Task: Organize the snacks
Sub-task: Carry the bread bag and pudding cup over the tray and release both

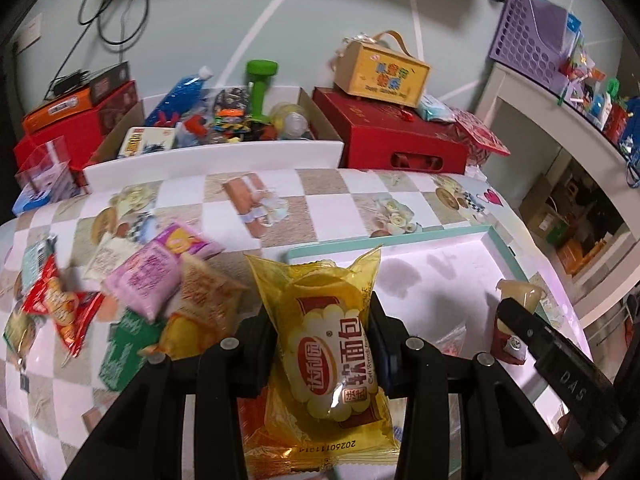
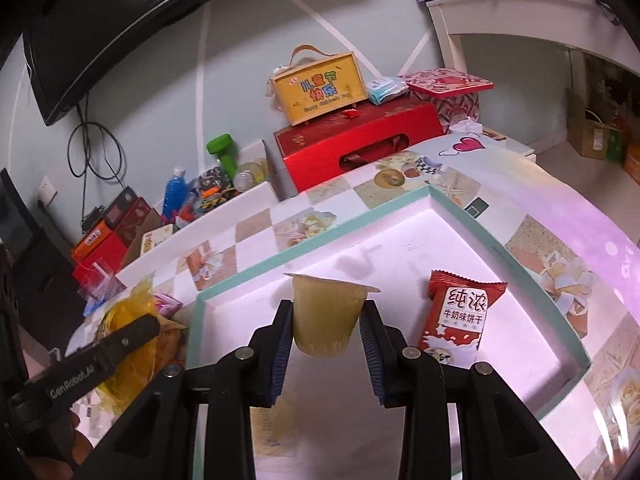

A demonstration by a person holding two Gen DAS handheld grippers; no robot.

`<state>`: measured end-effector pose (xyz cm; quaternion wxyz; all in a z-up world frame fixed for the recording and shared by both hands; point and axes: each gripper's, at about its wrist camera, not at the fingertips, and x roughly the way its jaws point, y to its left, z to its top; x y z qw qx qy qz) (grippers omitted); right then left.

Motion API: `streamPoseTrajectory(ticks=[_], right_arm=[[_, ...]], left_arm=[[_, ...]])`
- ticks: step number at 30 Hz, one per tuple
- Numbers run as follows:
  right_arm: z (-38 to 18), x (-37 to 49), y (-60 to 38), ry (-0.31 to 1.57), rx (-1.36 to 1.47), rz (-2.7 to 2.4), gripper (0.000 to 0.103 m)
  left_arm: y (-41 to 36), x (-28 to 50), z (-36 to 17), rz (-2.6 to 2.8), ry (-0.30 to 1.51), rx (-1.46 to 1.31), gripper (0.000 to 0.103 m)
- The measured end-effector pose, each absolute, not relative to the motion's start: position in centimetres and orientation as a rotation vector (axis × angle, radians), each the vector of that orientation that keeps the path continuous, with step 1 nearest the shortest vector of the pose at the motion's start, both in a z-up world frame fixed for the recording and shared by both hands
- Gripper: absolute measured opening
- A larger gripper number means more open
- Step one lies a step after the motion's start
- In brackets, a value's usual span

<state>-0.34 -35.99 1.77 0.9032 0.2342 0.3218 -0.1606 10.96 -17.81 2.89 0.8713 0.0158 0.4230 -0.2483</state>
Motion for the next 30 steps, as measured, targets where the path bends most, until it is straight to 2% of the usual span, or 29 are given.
streamPoseTrajectory(ticks=[25, 26, 29, 30], right_arm=[[-0.9, 2.9, -37.7, 0.732, 0.481, -0.361, 0.036], [-0.9, 2.9, -37.6, 0.736, 0.478, -0.363, 0.037], [-0.8, 2.9, -37.6, 0.743, 0.467, -0.391, 0.038], [-0.8, 2.9, -37.7, 0.741, 0.470, -0.389, 0.038]], left_arm=[[-23.0, 14.5, 0.0, -0.547, 0.976, 0.068, 0.043], [-23.0, 14.5, 0.0, -0.549, 0.981, 0.062, 0.045], [-22.7, 14.4, 0.3, -0.551, 0.987, 0.040, 0.065], [-22.5, 14.3, 0.5, -0.547, 0.981, 0.037, 0.065]])
